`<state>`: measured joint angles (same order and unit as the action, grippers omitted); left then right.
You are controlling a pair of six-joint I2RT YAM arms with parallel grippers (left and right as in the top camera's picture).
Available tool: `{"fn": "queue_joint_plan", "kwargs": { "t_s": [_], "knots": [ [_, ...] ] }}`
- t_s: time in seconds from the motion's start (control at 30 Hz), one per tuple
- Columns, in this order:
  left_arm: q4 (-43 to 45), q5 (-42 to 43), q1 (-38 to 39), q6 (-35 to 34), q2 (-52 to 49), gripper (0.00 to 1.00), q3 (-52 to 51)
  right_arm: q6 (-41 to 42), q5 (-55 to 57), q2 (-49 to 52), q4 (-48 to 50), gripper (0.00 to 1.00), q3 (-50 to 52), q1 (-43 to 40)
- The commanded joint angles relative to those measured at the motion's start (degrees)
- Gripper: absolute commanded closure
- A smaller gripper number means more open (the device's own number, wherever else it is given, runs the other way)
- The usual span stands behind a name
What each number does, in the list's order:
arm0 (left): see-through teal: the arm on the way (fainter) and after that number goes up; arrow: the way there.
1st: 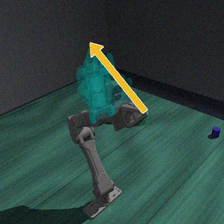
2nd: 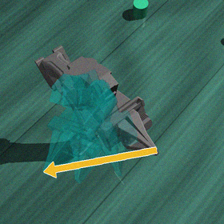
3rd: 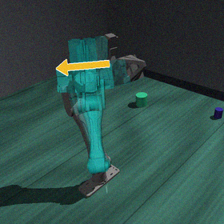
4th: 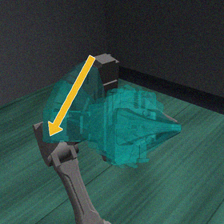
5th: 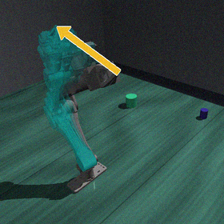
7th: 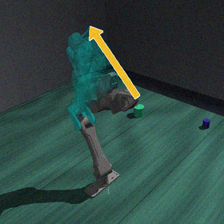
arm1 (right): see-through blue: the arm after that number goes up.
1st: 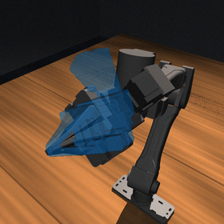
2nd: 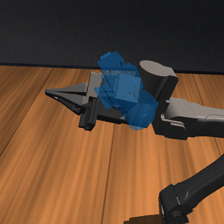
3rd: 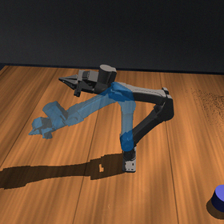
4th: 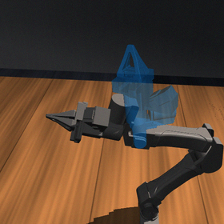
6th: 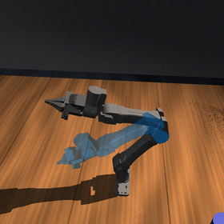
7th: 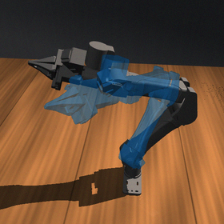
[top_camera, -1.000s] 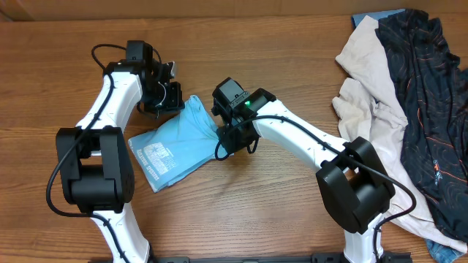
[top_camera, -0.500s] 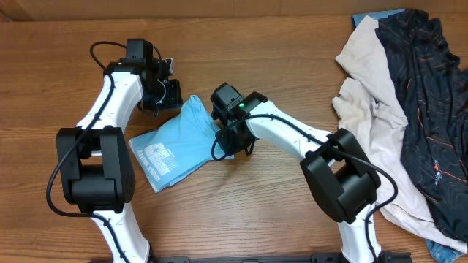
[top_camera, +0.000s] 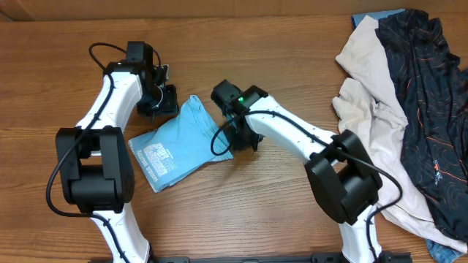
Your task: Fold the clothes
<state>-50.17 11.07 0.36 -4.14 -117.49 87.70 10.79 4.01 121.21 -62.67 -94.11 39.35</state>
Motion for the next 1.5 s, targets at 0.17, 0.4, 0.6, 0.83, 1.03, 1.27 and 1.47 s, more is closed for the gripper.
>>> {"fn": "queue_joint_plan", "kwargs": {
  "t_s": [0.17, 0.4, 0.6, 0.83, 1.03, 1.27, 1.47],
  "knots": [
    [-2.19, -5.68, -3.72, 2.91, -0.37, 0.36, 0.42, 2.97, -12.55, -10.56, 1.75, 0.73, -4.11, -0.55],
    [-3.39, -3.80, -4.09, 2.91, -0.37, 0.40, -1.77, 2.99, -22.36, -6.03, 3.74, 0.73, -0.44, 0.02],
    [-2.89, -4.22, -4.22, 2.84, -0.37, 0.44, -7.82, 2.95, -23.67, -1.36, 4.02, 0.73, 0.52, 0.02],
    [-4.63, -3.43, -4.20, -1.55, -0.37, 0.50, -14.78, 2.75, -23.19, 1.99, 6.62, 0.73, 0.52, 0.07],
    [-13.49, -3.32, -4.13, -4.07, -0.37, 0.57, -18.14, 2.34, -18.12, 4.09, 9.49, 0.72, 0.52, -0.66],
    [-17.25, -0.83, -4.22, -3.91, 0.02, 0.62, -19.12, -0.59, -12.81, 4.31, 10.82, 0.72, 0.50, -2.58],
    [-14.19, 2.14, -4.22, -2.78, 2.71, 0.61, -15.54, -0.76, -12.87, 4.31, 9.18, 0.72, 0.50, -4.66]
  ]
}}
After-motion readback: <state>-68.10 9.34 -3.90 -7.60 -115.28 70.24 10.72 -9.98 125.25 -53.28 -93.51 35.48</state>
